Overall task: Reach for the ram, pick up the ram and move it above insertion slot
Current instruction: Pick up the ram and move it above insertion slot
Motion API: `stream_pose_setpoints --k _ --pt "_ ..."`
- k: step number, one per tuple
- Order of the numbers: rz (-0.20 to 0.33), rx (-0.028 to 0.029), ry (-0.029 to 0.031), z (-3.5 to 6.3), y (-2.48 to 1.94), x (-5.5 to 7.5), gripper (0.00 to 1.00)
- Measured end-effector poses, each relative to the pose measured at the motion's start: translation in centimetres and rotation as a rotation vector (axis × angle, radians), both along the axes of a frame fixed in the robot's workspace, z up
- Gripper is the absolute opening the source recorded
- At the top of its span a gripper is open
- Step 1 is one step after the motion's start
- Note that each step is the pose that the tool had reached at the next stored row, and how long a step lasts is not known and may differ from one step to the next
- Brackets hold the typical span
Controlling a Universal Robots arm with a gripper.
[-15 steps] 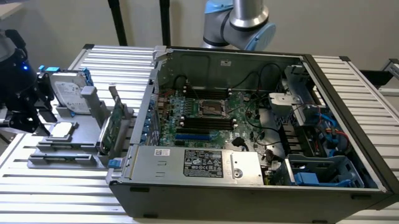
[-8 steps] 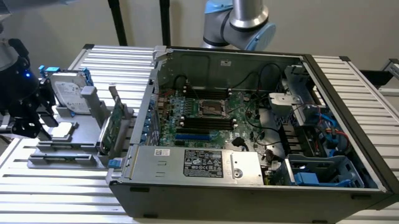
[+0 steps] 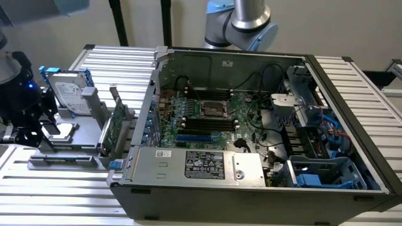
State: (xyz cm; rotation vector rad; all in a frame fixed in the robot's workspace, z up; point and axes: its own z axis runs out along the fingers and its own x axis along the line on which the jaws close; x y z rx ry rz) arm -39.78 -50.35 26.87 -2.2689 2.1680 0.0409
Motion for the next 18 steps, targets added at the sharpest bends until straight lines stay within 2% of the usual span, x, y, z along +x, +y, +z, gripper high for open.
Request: stream_pose_setpoints --k 7,18 --pt "-0.015 0.0007 0.0001 -1.27 -0.43 0.1 0.42" --pt "-0.02 0.001 0.0002 -3.26 -0.61 0.1 0.42"
